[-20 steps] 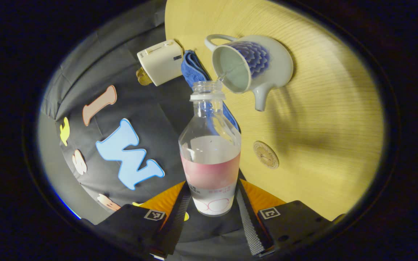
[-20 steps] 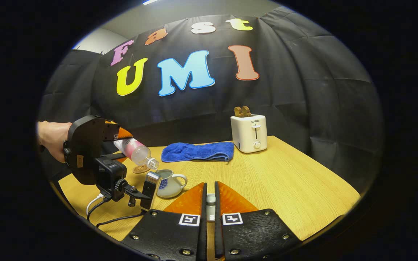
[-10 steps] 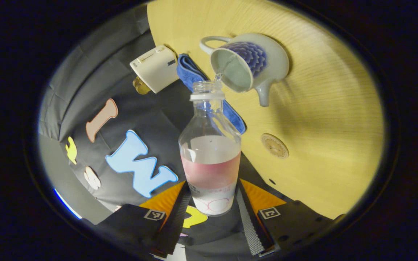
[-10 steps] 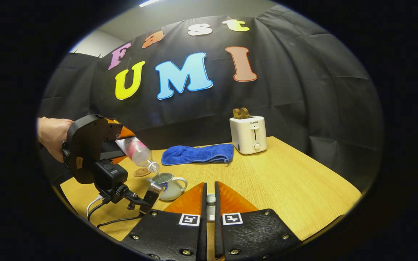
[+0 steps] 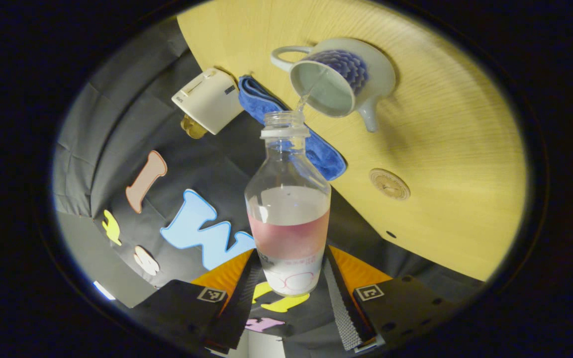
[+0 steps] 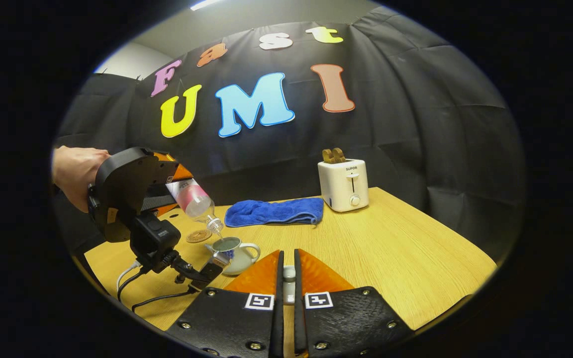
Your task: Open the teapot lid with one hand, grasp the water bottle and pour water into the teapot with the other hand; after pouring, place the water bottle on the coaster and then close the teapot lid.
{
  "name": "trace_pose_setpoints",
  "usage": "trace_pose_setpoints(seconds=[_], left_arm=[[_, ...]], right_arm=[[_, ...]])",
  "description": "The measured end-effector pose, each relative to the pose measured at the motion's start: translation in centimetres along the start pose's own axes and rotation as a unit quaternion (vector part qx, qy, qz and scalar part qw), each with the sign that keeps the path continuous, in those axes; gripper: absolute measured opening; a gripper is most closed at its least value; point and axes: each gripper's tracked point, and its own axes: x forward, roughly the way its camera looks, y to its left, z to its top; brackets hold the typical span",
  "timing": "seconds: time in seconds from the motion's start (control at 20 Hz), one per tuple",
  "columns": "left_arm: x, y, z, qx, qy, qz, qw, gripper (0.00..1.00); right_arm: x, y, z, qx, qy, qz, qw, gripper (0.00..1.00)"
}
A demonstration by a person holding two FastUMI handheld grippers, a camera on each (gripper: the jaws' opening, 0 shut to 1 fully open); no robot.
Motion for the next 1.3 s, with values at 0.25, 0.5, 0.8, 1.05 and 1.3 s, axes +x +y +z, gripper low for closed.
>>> trace_pose_setpoints(seconds=[0.25,0.5,0.8,1.05,1.3], left_arm=[[0.2,0.9,-0.6,0.029,0.011,0.011,0.999,0.84],[0.4,1.5,-0.6,0.046,0.011,0.029,0.998,0.84],[0.4,1.8,-0.3,0.05,0.005,0.041,0.998,0.79],[0.8,1.3,-0.6,0.02,0.001,0.033,0.999,0.85],[0.9,-0.3,-0.2,-0.051,-0.011,0.024,0.998,0.85]], right_arm=[[-0.1,-0.3,0.3,-0.002,-0.002,-0.001,1.0,0.08],[-0.3,-0.8,0.1,0.002,-0.002,-0.004,1.0,0.08],[-0.5,-0.5,0.1,-0.003,-0.003,-0.003,1.0,0.08],[-0.4,-0.5,0.3,-0.003,-0.004,-0.004,1.0,0.08],[-0.4,-0.1,0.9,-0.014,-0.003,0.0,1.0,0.08]])
